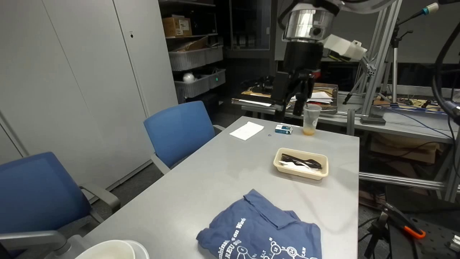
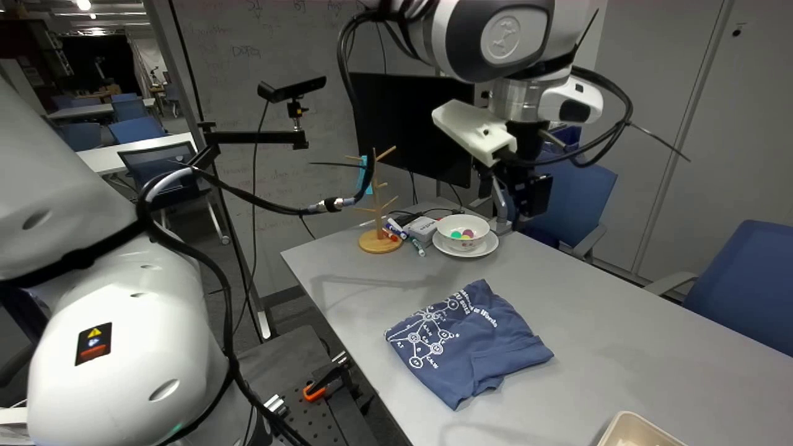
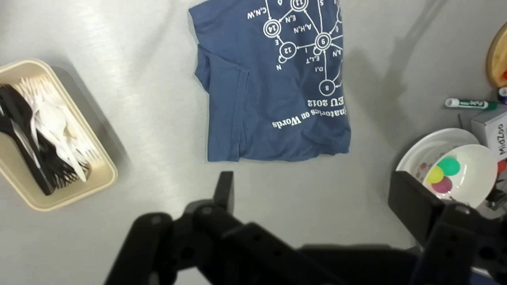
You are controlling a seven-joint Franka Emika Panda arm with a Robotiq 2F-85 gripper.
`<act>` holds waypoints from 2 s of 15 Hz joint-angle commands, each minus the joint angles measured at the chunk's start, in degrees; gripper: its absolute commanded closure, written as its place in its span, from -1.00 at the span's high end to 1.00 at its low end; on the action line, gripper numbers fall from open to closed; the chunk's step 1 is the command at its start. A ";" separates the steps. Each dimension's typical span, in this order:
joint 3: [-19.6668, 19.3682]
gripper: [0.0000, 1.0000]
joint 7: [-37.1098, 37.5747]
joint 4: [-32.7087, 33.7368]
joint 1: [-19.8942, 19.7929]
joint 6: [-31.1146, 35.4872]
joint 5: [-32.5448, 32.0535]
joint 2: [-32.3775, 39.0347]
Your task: Unfold the blue t-shirt fully
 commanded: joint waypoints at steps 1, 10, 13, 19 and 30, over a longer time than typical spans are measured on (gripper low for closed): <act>-0.01 1.00 -0.80 -0.58 -1.26 1.28 -0.11 4.69; 0.66 1.00 -0.03 -1.65 -1.50 2.18 0.01 12.04; 0.65 1.00 -0.04 -1.60 -1.50 2.18 0.01 11.65; 0.52 1.00 -4.18 -3.71 -1.62 8.91 1.68 18.00; 7.86 1.00 -13.13 0.98 -2.63 25.67 6.77 37.49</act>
